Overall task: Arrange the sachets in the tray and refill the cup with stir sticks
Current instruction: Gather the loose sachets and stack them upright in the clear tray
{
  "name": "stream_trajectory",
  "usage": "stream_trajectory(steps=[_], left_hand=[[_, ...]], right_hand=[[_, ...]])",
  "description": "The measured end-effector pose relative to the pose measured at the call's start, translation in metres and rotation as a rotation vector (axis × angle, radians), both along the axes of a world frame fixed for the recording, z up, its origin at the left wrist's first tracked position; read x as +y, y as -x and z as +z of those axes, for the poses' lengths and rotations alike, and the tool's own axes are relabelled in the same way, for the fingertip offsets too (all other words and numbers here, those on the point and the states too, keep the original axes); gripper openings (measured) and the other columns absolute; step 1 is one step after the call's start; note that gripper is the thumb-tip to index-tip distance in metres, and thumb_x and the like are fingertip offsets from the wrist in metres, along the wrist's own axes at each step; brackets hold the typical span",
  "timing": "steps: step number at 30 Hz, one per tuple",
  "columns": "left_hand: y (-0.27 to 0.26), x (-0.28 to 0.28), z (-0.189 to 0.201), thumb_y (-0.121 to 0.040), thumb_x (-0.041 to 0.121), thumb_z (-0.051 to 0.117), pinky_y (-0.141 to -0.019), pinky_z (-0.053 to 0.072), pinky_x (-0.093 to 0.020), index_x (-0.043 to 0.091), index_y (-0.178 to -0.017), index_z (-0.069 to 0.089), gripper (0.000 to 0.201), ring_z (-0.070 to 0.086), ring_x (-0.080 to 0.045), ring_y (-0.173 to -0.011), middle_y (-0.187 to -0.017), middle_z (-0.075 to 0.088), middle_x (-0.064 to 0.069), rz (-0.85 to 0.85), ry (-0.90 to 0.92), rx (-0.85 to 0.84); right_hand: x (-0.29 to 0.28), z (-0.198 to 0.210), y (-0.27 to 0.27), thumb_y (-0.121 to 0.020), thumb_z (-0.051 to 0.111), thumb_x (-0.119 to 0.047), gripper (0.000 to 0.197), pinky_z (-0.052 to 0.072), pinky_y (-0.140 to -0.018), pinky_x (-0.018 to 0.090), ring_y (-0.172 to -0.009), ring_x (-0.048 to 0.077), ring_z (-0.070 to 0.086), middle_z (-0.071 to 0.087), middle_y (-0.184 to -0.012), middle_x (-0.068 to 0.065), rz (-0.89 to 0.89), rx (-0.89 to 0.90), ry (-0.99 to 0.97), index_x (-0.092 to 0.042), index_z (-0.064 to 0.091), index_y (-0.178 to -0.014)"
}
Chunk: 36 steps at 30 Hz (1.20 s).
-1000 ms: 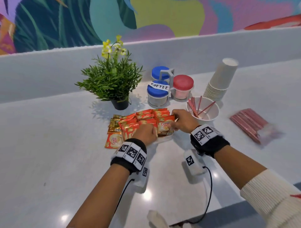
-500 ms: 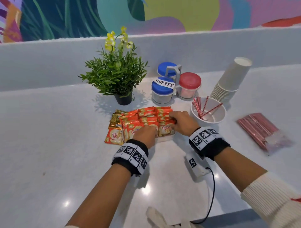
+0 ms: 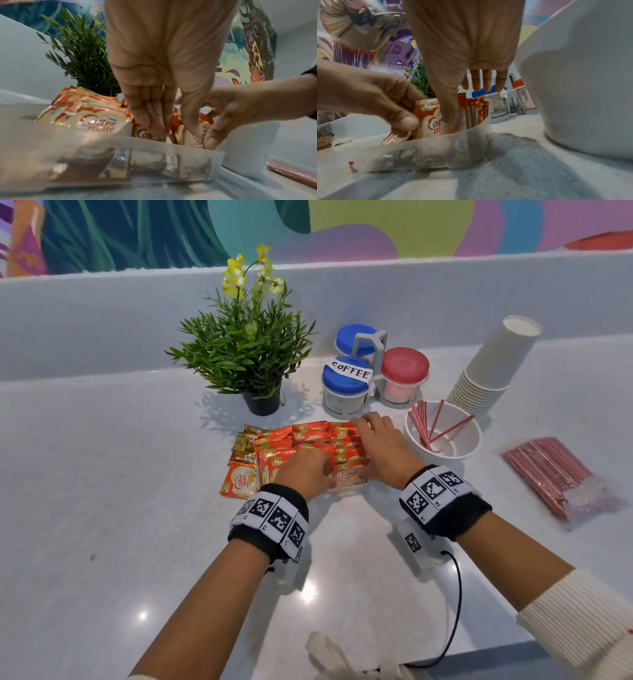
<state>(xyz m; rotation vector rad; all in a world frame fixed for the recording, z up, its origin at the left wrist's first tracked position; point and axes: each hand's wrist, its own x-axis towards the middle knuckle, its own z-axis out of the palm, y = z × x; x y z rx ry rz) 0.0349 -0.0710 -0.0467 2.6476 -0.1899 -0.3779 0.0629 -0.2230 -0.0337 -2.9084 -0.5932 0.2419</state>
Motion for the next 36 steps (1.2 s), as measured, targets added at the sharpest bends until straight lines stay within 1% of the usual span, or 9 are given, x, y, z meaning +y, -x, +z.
stream_trajectory(steps=[4, 8, 11, 14, 17, 27, 29, 32, 36], left_hand=[[-0.005, -0.007, -0.001, -0.083, 0.011, 0.066, -0.087, 0.051, -0.041, 0.006, -0.121, 0.046, 0.043, 0.061, -0.031, -0.102, -0.111, 0.063, -0.015, 0.081, 0.066, -0.095], [-0.003, -0.013, -0.005, -0.084, 0.006, 0.063, -0.092, 0.047, -0.038, 0.007, -0.132, 0.035, 0.055, 0.057, -0.032, -0.109, -0.118, 0.059, -0.018, 0.093, 0.114, -0.108], [-0.002, -0.015, -0.005, -0.085, 0.003, 0.060, -0.097, 0.041, -0.035, 0.009, -0.140, 0.030, 0.063, 0.053, -0.031, -0.116, -0.126, 0.055, -0.018, 0.075, 0.125, -0.114], [-0.005, -0.016, -0.005, -0.086, 0.000, 0.057, -0.100, 0.040, -0.035, 0.007, -0.141, 0.031, 0.061, 0.052, -0.031, -0.119, -0.129, 0.053, -0.018, 0.053, 0.106, -0.111], [-0.007, -0.020, -0.008, -0.087, -0.001, 0.055, -0.095, 0.043, -0.036, 0.005, -0.137, 0.035, 0.054, 0.055, -0.032, -0.113, -0.124, 0.056, -0.018, 0.047, 0.069, -0.121], [-0.007, -0.026, -0.014, -0.087, 0.000, 0.053, -0.092, 0.047, -0.041, 0.002, -0.135, 0.031, 0.053, 0.058, -0.034, -0.106, -0.117, 0.057, -0.020, 0.039, 0.092, -0.091], [-0.006, -0.024, -0.014, -0.087, -0.001, 0.052, -0.091, 0.047, -0.037, 0.003, -0.134, 0.034, 0.051, 0.059, -0.033, -0.105, -0.115, 0.060, -0.019, 0.067, 0.157, -0.097], [-0.005, -0.014, -0.008, -0.088, -0.003, 0.049, -0.089, 0.048, -0.037, 0.002, -0.131, 0.043, 0.044, 0.060, -0.033, -0.102, -0.112, 0.062, -0.020, 0.119, 0.221, -0.160], [-0.006, 0.008, -0.005, -0.089, 0.000, 0.050, -0.091, 0.047, -0.040, 0.004, -0.120, 0.056, 0.031, 0.057, -0.031, -0.105, -0.115, 0.057, -0.016, 0.166, 0.117, -0.212]], right_hand=[[0.002, -0.009, 0.005, -0.085, 0.062, -0.024, 0.091, 0.011, -0.117, 0.042, -0.146, 0.024, 0.001, -0.004, -0.158, 0.007, 0.113, 0.057, 0.108, -0.009, -0.001, -0.148], [-0.001, -0.016, 0.008, -0.094, 0.047, -0.023, 0.077, 0.005, -0.118, 0.044, -0.146, 0.021, -0.008, -0.015, -0.157, 0.004, 0.140, 0.123, 0.129, -0.009, -0.005, -0.148], [-0.005, -0.013, 0.001, -0.091, 0.052, -0.021, 0.080, 0.007, -0.119, 0.043, -0.146, 0.025, -0.002, -0.008, -0.158, 0.010, 0.052, 0.143, -0.022, -0.006, -0.002, -0.148], [-0.008, -0.013, -0.005, -0.081, 0.065, -0.015, 0.081, 0.024, -0.115, 0.042, -0.139, 0.030, 0.026, 0.025, -0.149, 0.019, -0.048, 0.194, -0.278, -0.004, 0.015, -0.144], [-0.007, -0.013, -0.001, -0.082, 0.059, -0.001, 0.068, 0.046, -0.088, 0.029, -0.104, 0.020, 0.056, 0.054, -0.122, 0.011, -0.065, 0.323, -0.474, -0.010, 0.021, -0.137], [-0.001, -0.021, 0.004, -0.088, 0.053, -0.003, 0.073, 0.049, -0.085, 0.027, -0.098, 0.014, 0.056, 0.050, -0.118, 0.004, -0.037, 0.271, -0.582, -0.010, 0.005, -0.143], [-0.001, -0.020, 0.002, -0.088, 0.051, -0.003, 0.077, 0.041, -0.100, 0.030, -0.122, 0.022, 0.048, 0.037, -0.140, 0.013, -0.027, 0.215, -0.510, -0.009, 0.001, -0.146], [0.002, -0.026, 0.001, -0.087, 0.049, -0.008, 0.074, 0.020, -0.117, 0.043, -0.145, 0.030, 0.008, -0.007, -0.157, 0.013, 0.072, 0.098, -0.193, -0.015, 0.008, -0.149], [0.003, -0.023, 0.006, -0.091, 0.046, -0.019, 0.064, 0.011, -0.116, 0.052, -0.145, 0.032, -0.001, -0.010, -0.158, 0.005, 0.092, 0.083, -0.015, -0.023, 0.017, -0.148]])
